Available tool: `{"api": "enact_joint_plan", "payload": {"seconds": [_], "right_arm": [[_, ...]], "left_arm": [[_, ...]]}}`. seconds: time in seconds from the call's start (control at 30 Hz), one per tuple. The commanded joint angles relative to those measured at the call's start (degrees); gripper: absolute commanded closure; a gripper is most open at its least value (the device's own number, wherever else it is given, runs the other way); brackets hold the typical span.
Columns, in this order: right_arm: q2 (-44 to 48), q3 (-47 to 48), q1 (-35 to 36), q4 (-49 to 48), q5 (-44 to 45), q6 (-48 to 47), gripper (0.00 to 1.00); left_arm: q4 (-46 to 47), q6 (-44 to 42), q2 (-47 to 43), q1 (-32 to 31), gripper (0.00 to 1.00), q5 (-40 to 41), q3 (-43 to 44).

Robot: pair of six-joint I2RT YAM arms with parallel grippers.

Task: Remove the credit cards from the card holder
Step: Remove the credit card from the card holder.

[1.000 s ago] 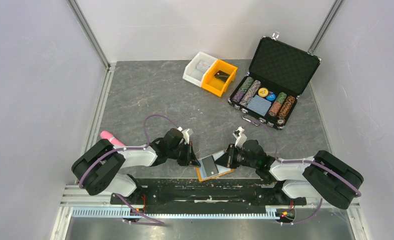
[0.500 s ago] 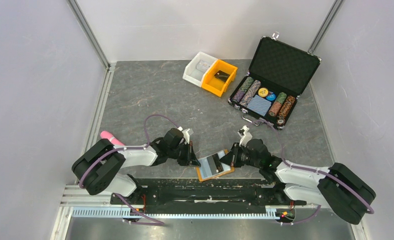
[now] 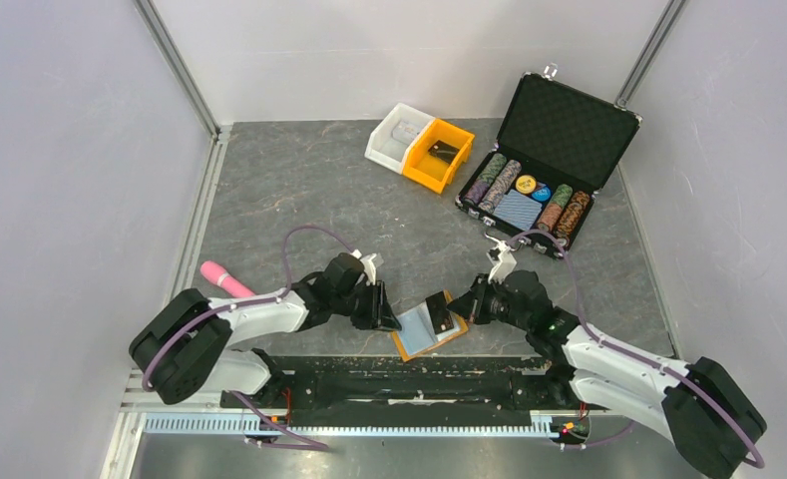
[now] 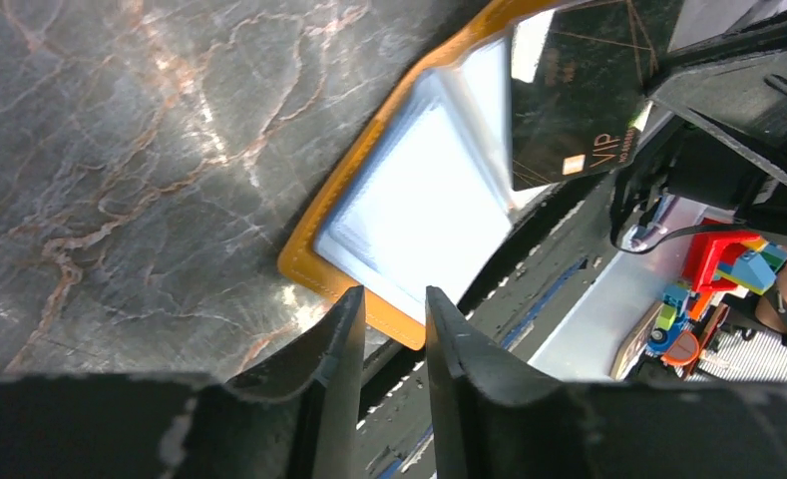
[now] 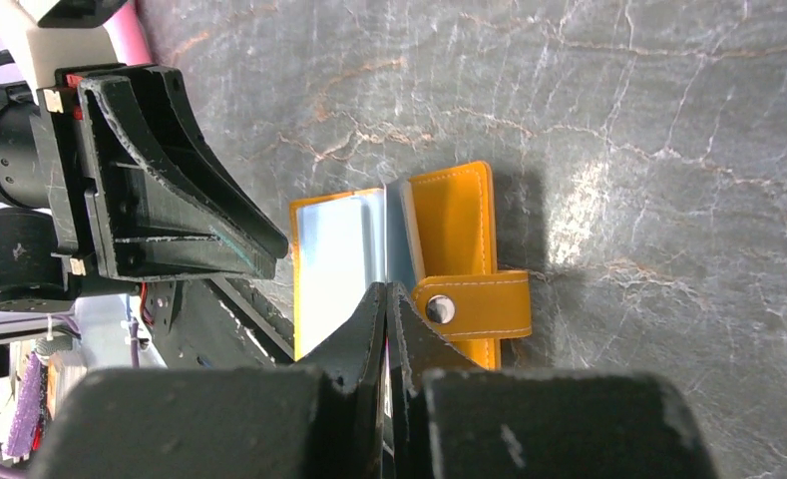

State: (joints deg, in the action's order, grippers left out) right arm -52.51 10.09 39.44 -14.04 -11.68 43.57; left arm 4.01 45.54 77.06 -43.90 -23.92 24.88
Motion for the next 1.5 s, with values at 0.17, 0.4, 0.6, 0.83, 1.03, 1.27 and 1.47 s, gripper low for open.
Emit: {"api": "enact_joint_plan", "payload": {"seconds": [0.17,0.4,0.6,0.83,1.03,1.27,1.47], "right_arm": [[4.6,3.5,-0.9,1.0,-1.5,0.9,1.0],[5.9,2.5,-0.8,-1.5,-1.8,3.6,1.0],[5.9,-1.2,-0.9,-9.4,-4.6,9.1,1.0],[6.1,-3.7,-0.9,-16.7,-7.2,13.7,1.0],[7.4,-6.6,-0.9,-24.5,-8.0,18.1,1.0],[7.7,-8.9,-0.9,-31.3,-8.8,21.9,1.0],[7.7,-9.8,-0.9,-33.0,-9.0,23.0,1.0]], "left_arm": [[-0.4,1.3,-7.5,-0.3,0.46,-2.0,5.3],[3.9,2.8,-9.4,-0.3,0.41,-2.5,4.2],[11.7,4.9,-7.8,-0.7,0.39,-3.2,1.7],[20.7,7.9,-7.0,-0.7,0.35,-3.6,-1.2],[26.2,10.2,-8.0,-0.8,0.33,-3.7,-2.8],[33.8,13.9,-7.8,-1.2,0.31,-3.9,-5.0],[41.5,17.8,-5.3,-1.6,0.39,-4.9,-6.1]]}}
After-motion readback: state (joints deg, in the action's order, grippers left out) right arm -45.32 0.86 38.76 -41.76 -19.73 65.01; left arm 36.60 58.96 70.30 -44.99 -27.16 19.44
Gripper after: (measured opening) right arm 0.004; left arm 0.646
